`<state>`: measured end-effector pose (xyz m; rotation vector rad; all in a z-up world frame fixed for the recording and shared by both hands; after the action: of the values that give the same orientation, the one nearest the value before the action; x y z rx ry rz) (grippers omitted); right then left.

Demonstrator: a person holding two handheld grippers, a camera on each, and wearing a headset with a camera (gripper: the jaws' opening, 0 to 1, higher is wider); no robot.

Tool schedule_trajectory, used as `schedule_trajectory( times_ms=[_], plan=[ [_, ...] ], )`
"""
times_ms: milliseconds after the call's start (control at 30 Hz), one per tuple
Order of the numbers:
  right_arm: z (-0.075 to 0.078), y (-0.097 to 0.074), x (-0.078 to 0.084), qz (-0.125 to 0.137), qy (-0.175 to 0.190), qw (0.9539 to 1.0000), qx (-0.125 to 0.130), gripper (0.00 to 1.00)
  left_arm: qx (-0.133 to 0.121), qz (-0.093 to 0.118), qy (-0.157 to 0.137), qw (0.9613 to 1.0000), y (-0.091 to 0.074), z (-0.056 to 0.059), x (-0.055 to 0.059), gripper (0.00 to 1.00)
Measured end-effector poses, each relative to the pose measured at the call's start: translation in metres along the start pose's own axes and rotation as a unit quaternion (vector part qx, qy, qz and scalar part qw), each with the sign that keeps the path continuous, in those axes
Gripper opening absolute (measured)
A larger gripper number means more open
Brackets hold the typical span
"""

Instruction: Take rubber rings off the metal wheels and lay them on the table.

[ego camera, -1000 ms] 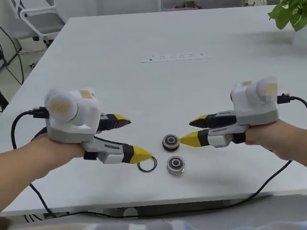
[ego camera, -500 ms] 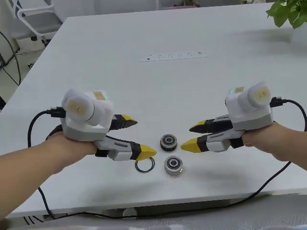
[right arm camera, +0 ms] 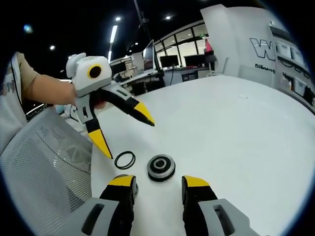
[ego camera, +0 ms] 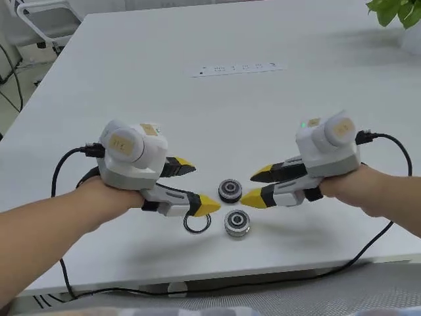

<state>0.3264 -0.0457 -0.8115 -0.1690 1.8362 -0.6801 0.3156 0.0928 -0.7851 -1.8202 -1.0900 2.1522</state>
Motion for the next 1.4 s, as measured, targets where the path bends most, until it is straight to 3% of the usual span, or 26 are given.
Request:
schedule_trajectory(
  times_ms=[200, 900, 1400],
  plan=[
    [0.003, 0.004, 0.002, -0.002, 0.002, 1.0, -0.002, 0.35, 0.002, 0.002, -0.003, 1.0, 0.007, -0.006, -0.002, 0.53],
    [0.003, 0.002, 0.006, 0.004, 0.014, 0.9999, -0.002, 0.33, 0.029, -0.019, 0.01, 0.9994, 0.042, -0.003, -0.005, 0.36],
    [0.003, 0.002, 0.007, 0.005, 0.015, 0.9999, -0.003, 0.33, 0.033, -0.027, 0.015, 0.999, 0.051, 0.0, -0.005, 0.22]
  ],
)
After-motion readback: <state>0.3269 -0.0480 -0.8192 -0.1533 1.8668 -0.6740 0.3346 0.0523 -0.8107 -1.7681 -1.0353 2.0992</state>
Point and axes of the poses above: the centre of the closed fingertips' face, and the gripper's own axes: y roughly forward along the fingers, z roughly to its right, x roughly out of its underside, the point moved 6 cm from there along -y, roughly backward along the fingers, and after that the axes turned 1 degree about z, right-handed, at the moved point
